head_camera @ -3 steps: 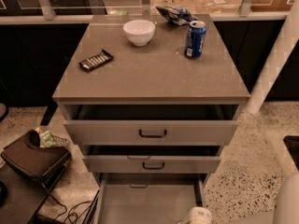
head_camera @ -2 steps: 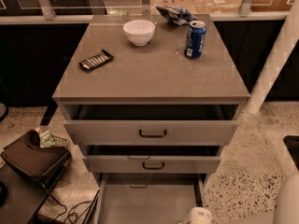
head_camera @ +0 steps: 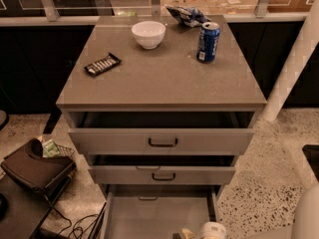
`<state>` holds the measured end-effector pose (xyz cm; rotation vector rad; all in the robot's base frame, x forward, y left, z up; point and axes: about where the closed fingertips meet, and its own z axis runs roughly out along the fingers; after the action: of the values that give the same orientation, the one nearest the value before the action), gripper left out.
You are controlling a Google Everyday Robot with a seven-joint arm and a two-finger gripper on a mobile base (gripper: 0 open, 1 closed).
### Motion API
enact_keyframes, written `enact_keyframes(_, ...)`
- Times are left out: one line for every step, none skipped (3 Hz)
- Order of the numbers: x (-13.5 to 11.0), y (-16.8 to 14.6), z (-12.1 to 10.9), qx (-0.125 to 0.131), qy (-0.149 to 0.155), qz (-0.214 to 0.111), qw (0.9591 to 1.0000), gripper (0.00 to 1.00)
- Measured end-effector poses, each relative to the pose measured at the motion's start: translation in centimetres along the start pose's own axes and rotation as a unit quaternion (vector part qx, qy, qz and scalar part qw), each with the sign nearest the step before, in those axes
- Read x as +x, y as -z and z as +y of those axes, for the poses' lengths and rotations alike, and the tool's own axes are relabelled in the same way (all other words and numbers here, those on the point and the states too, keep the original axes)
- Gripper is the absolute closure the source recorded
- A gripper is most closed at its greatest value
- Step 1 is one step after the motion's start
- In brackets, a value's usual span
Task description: Close bottom drawer
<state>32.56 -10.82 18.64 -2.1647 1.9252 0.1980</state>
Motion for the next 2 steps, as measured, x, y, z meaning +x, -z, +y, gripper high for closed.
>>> enact_keyframes(0.08,-0.24,-0.31,0.004,-0.003,0.004,1.0000,0.00)
enact_keyframes(0.45,-0.62,-0.86,0.023,0.001,0.015,0.9996,0.00)
